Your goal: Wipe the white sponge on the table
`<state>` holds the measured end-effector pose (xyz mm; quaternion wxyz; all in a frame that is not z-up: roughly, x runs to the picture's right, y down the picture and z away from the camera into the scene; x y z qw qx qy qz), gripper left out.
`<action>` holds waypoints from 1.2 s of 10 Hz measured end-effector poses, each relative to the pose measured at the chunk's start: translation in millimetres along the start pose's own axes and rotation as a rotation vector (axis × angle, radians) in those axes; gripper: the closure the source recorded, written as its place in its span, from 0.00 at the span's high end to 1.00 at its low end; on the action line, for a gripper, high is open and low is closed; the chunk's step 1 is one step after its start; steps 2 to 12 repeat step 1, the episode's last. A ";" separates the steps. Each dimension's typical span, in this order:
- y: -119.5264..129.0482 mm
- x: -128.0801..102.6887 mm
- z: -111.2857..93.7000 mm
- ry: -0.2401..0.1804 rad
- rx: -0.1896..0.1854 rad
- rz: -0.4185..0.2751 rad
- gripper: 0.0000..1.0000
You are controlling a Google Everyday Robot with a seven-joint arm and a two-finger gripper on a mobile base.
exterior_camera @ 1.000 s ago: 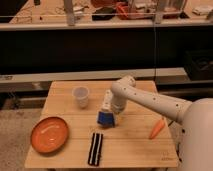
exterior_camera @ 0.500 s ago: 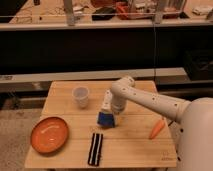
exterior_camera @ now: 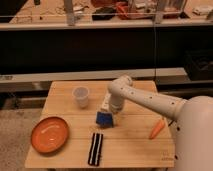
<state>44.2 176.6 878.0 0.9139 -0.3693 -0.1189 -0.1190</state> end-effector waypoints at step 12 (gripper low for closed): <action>-1.0 -4.7 1.5 -0.002 -0.001 0.002 0.03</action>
